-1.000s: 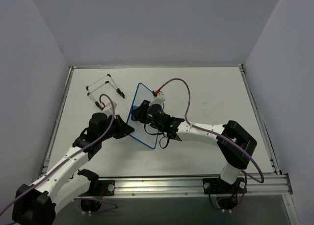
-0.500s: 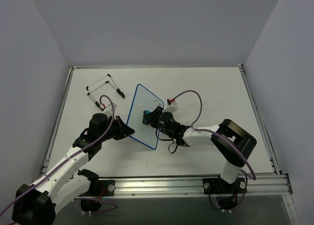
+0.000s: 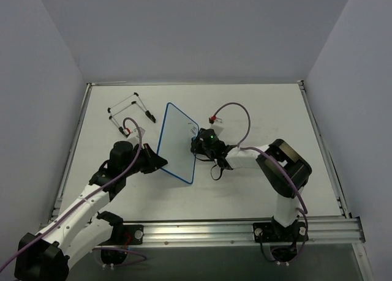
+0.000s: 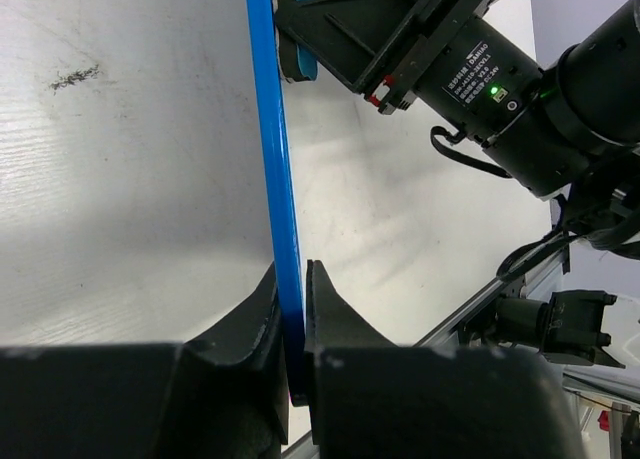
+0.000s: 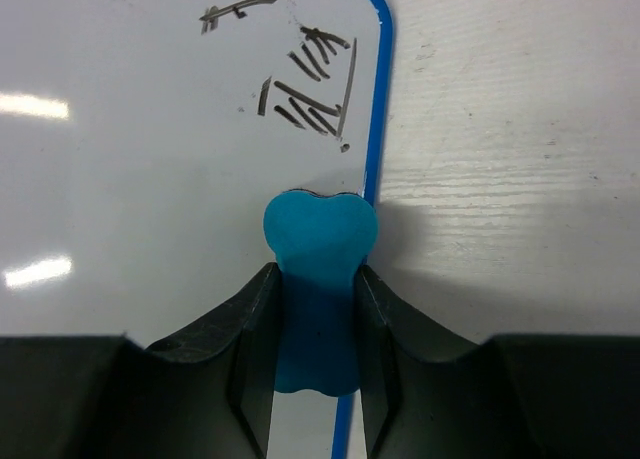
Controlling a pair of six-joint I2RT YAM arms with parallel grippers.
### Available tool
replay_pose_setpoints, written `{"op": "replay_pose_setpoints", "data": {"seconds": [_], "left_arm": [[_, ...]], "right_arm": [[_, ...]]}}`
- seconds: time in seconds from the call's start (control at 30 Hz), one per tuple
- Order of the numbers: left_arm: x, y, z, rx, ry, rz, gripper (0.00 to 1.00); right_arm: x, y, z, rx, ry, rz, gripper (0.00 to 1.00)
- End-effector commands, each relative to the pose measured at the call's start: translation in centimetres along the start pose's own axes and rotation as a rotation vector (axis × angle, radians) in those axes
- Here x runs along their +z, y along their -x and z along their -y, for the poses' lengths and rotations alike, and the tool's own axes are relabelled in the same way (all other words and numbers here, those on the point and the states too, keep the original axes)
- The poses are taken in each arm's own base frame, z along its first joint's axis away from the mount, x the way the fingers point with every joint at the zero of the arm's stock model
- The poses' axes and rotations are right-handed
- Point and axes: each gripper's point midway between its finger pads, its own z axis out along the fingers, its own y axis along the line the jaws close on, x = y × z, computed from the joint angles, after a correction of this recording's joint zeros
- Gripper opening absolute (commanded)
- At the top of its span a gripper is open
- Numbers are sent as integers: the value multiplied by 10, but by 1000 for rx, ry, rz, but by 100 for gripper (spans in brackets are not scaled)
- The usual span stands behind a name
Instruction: Erase the whiteboard
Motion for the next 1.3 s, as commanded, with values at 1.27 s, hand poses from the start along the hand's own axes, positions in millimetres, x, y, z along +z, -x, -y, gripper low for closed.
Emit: {"op": "replay_pose_setpoints", "data": {"seconds": [1.27], "left_arm": [[-25, -9, 89, 157, -398, -161, 2]], "right_arm": [[34, -12, 0, -208, 166, -338, 0]]}}
